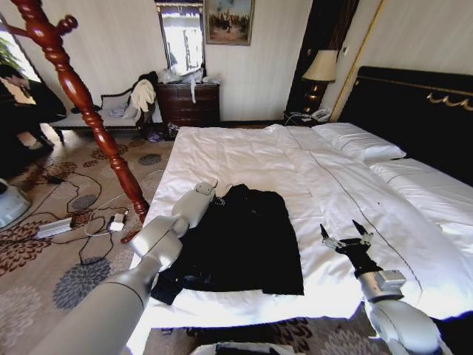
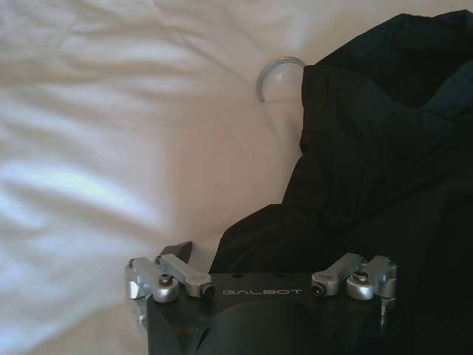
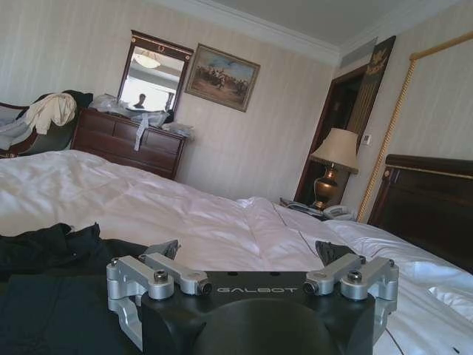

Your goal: Pick up the clothes from the bed and hang them on the clothes hanger.

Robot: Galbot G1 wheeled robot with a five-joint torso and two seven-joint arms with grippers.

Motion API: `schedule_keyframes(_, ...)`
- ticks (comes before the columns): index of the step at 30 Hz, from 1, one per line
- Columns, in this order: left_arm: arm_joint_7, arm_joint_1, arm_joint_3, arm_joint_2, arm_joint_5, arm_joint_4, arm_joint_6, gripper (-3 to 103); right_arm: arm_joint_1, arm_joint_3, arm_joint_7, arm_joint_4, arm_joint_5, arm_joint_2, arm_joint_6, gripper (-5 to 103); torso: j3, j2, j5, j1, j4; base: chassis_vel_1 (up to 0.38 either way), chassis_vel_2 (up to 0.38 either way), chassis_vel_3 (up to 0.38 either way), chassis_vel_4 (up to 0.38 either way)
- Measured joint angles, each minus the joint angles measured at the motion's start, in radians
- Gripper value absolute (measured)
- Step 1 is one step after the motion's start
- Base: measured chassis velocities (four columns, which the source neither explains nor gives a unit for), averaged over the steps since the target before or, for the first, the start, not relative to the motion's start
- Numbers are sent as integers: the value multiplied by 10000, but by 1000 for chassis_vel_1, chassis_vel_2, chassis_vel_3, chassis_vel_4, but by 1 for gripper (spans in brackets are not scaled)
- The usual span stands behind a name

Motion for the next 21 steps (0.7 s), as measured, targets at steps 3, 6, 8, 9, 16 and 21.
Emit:
schedule_keyframes(3,67,82,-30,4,-41,-5,-62,78,0,0,0,0,0,0,0,100,-1,0,0,0,0,0,0,0,0)
schedule_keyframes(6,71,125,-31,5,-75,-53,-67,68,0,0,0,0,0,0,0,100,-1,0,0,0,0,0,0,0,0)
schedule_keyframes(8,76,166,-23,8,-115,-122,-62,62,-1,0,0,0,0,0,0,100,-1,0,0,0,-1,0,0,0,0)
schedule_keyframes(9,76,166,-23,8,-115,-122,-62,62,-1,0,0,0,0,0,0,100,-1,0,0,0,-1,0,0,0,0)
schedule_keyframes(16,18,277,167,18,-258,-435,101,32,0,0,0,0,0,0,1,100,0,0,1,0,3,0,0,0,0)
schedule_keyframes(21,-122,446,517,30,-574,-863,264,26,0,0,0,0,0,0,0,100,1,0,3,1,7,0,0,0,0)
